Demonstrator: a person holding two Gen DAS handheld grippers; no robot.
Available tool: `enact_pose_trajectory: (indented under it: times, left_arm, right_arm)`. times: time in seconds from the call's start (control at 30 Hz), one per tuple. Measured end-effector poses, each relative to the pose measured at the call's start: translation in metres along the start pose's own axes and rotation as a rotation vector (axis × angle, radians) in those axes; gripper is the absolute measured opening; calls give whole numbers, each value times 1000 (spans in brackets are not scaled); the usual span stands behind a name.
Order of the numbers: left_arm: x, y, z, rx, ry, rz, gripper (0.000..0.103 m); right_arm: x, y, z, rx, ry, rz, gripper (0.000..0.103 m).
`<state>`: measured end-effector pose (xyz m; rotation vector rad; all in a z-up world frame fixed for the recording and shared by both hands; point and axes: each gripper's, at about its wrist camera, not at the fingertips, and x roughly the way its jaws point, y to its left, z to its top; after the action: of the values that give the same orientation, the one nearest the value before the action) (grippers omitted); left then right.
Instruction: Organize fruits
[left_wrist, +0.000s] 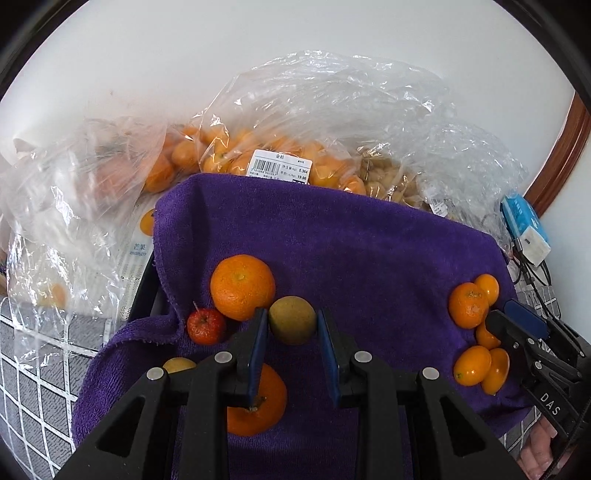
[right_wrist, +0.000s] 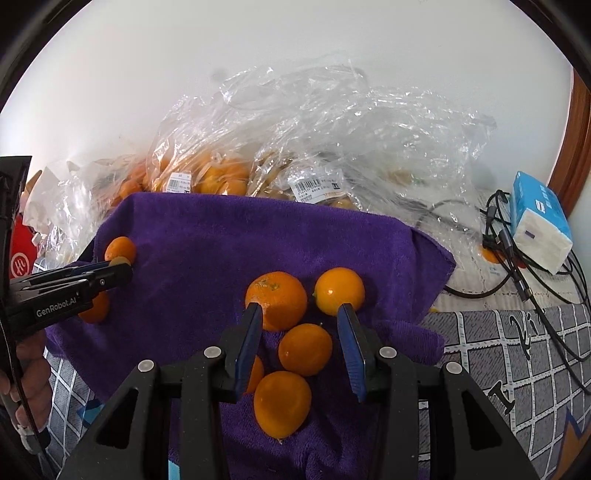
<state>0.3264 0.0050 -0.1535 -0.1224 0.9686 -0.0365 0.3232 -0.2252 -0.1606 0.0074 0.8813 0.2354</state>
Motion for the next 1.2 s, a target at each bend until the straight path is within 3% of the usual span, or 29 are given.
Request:
enact_pose_trajectory:
  times: [0.27, 0.67, 1.1, 1.2]
  left_arm:
    - [2, -3, 0, 0, 0, -2, 27]
    - [-16, -3, -3, 5, 0, -22, 41]
    - [-111, -15, -54, 20, -98, -23, 57]
    - [-137, -20, -68, 31, -137, -8, 66]
  right_arm:
    - [1, -2, 0, 4, 1, -4, 42]
    - [-10, 1, -1, 6, -1, -19, 42]
    - [-106, 11, -20, 38, -75, -32, 42]
    - [-134, 14, -31, 44, -94, -36, 42]
